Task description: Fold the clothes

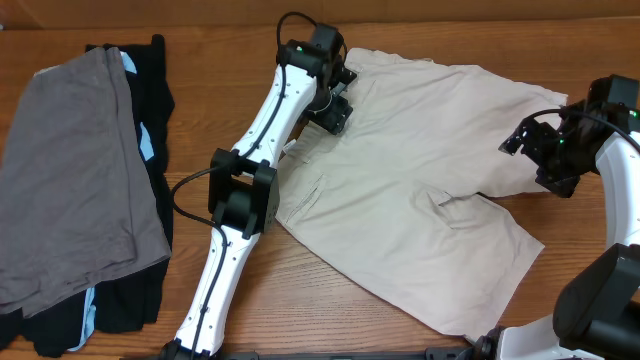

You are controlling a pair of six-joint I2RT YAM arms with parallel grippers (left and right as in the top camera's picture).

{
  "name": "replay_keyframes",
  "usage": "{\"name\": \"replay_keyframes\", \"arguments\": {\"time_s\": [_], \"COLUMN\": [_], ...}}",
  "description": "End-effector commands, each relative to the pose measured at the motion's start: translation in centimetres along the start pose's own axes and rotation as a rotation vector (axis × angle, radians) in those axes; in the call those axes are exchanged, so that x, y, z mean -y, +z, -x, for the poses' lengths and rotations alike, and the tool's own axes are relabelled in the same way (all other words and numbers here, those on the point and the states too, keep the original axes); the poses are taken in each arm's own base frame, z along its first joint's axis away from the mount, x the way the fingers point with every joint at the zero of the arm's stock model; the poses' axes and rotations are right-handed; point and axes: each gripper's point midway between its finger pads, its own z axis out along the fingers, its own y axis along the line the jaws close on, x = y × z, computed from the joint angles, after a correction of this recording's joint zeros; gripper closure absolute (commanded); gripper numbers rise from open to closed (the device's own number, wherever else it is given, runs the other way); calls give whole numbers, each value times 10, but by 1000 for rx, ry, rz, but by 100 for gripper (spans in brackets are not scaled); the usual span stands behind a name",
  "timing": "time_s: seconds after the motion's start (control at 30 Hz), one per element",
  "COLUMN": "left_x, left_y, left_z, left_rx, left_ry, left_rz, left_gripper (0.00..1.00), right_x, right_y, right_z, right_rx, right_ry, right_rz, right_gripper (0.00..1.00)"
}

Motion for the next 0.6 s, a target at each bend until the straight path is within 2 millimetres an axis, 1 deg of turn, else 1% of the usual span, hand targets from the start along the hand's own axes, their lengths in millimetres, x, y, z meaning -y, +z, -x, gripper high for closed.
{"name": "replay_keyframes", "arguments": {"time_s": [0.0,0.2,0.3,0.37,0.43,0.57], "left_x": [-46,-82,-106,-124,-139,-161], "left_y": [35,25,18,12,7,-3], "left_z": [-40,-77,-98,-114,-129,-155], "left_rx": [-153,-246,-293,-327,-360,-420], "left_ry": [-231,-493,-603,-649,-692,-757], "left_rz": [206,257,266,266,264,257], "left_gripper": [29,32,33,33,33,32], "right_x": [-5,-7,-12,-18,-28,-50], "right_y": [-6,-6,-3,0,2,9], "right_z": [7,6,5,4,3,0], "right_rx": [28,25,19,20,26,32], "right_ry": [-21,-24,-37,-48,-73,-112], "right_rz": [11,14,20,24,33,51], "right_gripper": [4,5,5,6,7,7]}}
